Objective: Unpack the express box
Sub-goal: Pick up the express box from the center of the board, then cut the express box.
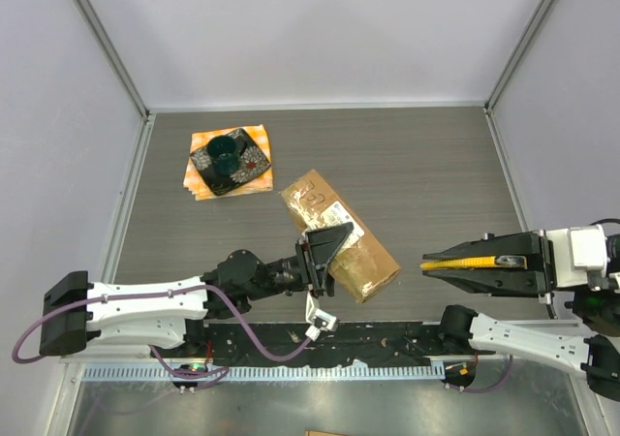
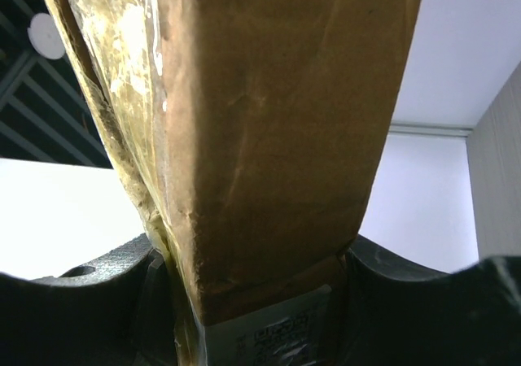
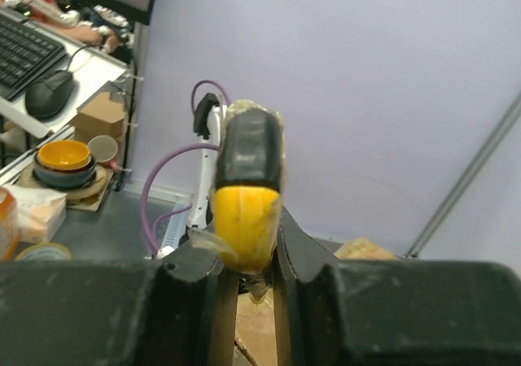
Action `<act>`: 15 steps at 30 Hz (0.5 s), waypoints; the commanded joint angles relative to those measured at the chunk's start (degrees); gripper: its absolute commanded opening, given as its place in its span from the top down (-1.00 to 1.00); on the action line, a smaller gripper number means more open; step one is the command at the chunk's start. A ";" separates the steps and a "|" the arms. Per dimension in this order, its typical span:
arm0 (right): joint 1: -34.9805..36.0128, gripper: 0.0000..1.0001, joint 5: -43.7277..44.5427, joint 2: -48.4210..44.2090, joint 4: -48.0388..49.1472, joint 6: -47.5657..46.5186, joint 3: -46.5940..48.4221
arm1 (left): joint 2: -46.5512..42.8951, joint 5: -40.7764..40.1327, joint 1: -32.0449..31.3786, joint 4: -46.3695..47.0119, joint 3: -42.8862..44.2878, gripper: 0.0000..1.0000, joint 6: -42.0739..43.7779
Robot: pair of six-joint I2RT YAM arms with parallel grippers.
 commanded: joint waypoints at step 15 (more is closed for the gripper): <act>0.02 0.99 -13.82 23.50 -27.39 -15.67 20.65 | -8.22 7.65 -0.21 8.71 -5.72 -0.11 1.94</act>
